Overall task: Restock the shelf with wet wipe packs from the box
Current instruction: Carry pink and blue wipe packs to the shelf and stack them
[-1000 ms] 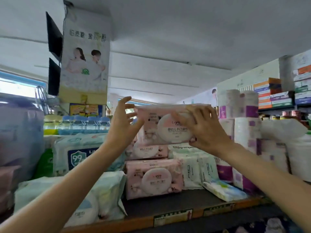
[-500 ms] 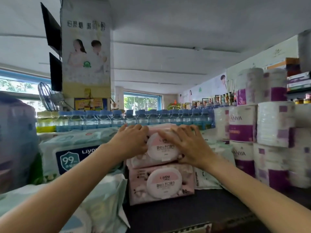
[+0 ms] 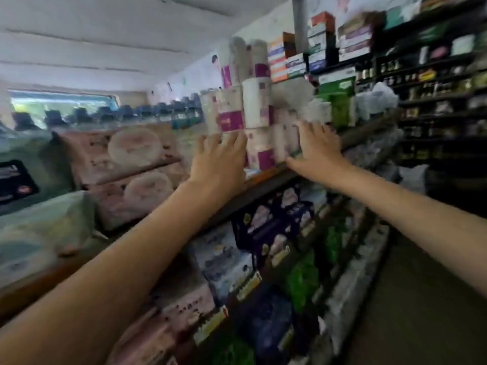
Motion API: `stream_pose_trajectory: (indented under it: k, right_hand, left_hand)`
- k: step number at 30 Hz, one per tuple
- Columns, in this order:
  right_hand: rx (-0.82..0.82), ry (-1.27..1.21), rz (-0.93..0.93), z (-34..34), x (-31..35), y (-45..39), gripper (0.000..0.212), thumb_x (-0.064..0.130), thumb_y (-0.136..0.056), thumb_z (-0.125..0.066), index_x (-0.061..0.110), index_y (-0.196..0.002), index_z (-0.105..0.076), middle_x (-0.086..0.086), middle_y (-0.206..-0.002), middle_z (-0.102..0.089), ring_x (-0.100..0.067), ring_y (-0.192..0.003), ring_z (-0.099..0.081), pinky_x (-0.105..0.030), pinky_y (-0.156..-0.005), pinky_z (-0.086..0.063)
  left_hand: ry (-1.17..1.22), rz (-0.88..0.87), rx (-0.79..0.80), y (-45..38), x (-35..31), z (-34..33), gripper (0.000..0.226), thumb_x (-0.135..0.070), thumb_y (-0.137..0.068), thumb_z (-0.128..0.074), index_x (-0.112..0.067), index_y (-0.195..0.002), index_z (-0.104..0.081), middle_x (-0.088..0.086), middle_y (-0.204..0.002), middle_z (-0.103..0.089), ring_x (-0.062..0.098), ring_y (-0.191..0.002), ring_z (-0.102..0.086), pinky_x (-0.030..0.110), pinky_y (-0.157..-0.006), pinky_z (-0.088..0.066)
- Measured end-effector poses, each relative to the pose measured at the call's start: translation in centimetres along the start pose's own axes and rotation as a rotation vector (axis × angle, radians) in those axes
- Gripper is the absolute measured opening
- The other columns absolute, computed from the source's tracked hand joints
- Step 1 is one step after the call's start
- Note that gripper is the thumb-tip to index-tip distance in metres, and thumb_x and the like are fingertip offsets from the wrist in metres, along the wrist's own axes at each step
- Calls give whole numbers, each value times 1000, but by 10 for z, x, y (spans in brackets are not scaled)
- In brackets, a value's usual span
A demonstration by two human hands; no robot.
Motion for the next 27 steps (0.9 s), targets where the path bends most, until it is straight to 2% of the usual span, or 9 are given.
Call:
stream_pose_trajectory:
  k: [4,9,11,13,15,17,21,24,27]
  right_hand:
    - [307,110,-154,35,-118,131,53,36,-87,-56,15,-132,-37,-12,-132,-38,-32,-125,-36,-42,-100,-35]
    - [829,307,-398,93,-256,349,20,16,-88,-53,10,-104,-64,-9,-103,-66,-26,-98,-61,-32,-83,-46]
    - [896,342,-594,124,-299,430,19,11,-88,-49,7,-99,-64,-5,-95,-66,-20,-91,-61,-30,-82,-45]
    - [942,355,-770,150,-339,508,20,11,-91,-44,6,-89,-63,-7,-86,-62,-19,-78,-58,-26,-66,-42]
    - [967,281,-980,165,-377,585,28,20,-90,-42,3,-73,-56,-21,-74,-57,-32,-65,-55,-27,-52,-32]
    - [1022,207,-1094,165,-409,655,29,23,-82,-44,-1,-67,-51,-37,-79,-49,-46,-68,-51,-33,-53,-26]
    - [1084,105,-1260,142,-459,757,20,5,-89,-46,-13,-93,-56,-34,-98,-54,-43,-98,-55,-25,-61,-29]
    - [1107,102,-1248,125,-494,801,28,11,-92,-47,5,-119,-53,-14,-123,-54,-31,-112,-54,-33,-86,-48]
    - [1017,159,-1253,115,-536,825,40,15,-91,-51,7,-129,-41,-10,-133,-42,-28,-105,-56,-40,-84,-51]
  left_hand:
    - [308,-382,56,36,-177,-9,64,-23,-91,-44,-13,-146,-13,5,-149,-31,30,-124,-48,43,-100,-33]
    - [418,-852,234,123,-377,-18,66,-22,-91,-42,-18,-148,-8,1,-152,-29,24,-127,-47,41,-104,-31]
    - [415,-1002,288,160,-438,-19,62,-18,-93,-40,-16,-147,-10,2,-152,-28,26,-127,-46,41,-105,-29]
    - [405,-1110,340,193,-492,-20,59,-18,-94,-41,-16,-146,-14,2,-154,-20,28,-131,-40,44,-107,-27]
    - [397,-1195,387,220,-544,-21,56,-22,-93,-44,-16,-144,-21,1,-154,-17,29,-132,-37,46,-106,-27]
    - [403,-1266,428,245,-594,-26,52,-23,-93,-43,-16,-141,-26,3,-151,-23,30,-128,-40,46,-103,-30]
    - [410,-1340,578,292,-686,-49,44,-22,-93,-42,-16,-136,-36,5,-139,-35,31,-119,-47,42,-96,-35]
    - [450,-1327,683,321,-749,-71,43,-23,-94,-42,-17,-136,-36,4,-140,-35,30,-119,-47,41,-98,-33]
    - [564,-1273,727,340,-804,-87,52,-22,-93,-44,-17,-142,-25,2,-148,-27,28,-127,-41,41,-100,-33]
Point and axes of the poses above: each hand's wrist, its own y-axis away from the middle knuckle, its own z-axis out of the back of the hand, x = y × z, the point moved 6 cm from there along -y, towards the middle knuckle
